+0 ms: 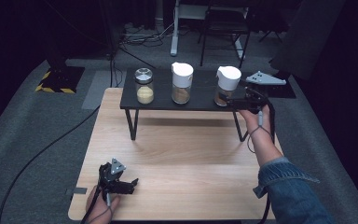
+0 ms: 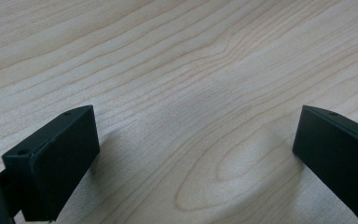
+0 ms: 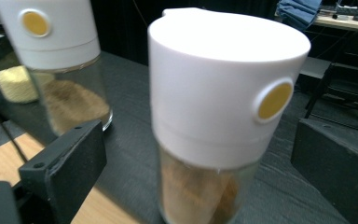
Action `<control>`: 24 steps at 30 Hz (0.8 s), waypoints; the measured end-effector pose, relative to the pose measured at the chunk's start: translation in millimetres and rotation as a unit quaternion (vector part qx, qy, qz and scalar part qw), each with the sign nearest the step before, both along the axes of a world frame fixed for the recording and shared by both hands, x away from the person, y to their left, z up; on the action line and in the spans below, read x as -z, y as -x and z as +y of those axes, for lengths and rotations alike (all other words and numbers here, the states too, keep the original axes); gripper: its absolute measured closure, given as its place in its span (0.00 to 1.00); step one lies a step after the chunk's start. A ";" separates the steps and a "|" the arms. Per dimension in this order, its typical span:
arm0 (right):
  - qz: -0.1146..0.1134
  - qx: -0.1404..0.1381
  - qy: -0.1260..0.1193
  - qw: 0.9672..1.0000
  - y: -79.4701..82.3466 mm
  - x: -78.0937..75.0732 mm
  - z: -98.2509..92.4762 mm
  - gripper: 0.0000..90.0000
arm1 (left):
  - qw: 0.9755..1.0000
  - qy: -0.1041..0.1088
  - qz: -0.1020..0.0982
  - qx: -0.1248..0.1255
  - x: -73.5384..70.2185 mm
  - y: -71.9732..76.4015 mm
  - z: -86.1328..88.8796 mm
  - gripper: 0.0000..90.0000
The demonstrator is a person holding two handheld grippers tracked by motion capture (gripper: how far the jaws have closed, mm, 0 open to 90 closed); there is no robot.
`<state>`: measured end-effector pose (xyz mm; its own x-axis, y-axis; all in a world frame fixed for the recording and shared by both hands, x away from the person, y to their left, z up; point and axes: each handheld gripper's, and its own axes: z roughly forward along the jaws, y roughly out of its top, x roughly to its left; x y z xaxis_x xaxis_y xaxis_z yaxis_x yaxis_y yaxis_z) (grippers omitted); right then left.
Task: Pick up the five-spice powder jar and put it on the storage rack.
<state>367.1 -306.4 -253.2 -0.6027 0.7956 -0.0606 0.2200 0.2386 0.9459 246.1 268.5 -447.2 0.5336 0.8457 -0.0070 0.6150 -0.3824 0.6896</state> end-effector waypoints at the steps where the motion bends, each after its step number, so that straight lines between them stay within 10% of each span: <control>1: -0.001 -0.001 0.001 1.000 2.8 0.1 -1.4 0.03 | 1.000 0.000 0.000 0.000 0.1 0.0 0.0 0.00; 24: 0.010 -0.046 -0.001 0.999 52.3 24.4 -26.7 0.03 | 1.000 0.000 0.001 -0.001 -0.3 -0.2 -0.2 0.00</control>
<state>314.8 -333.0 -277.6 -0.6742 0.7371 -0.0457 0.2167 0.2565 0.9419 246.3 268.3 -446.9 0.5323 0.8465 -0.0088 0.6174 -0.3810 0.6882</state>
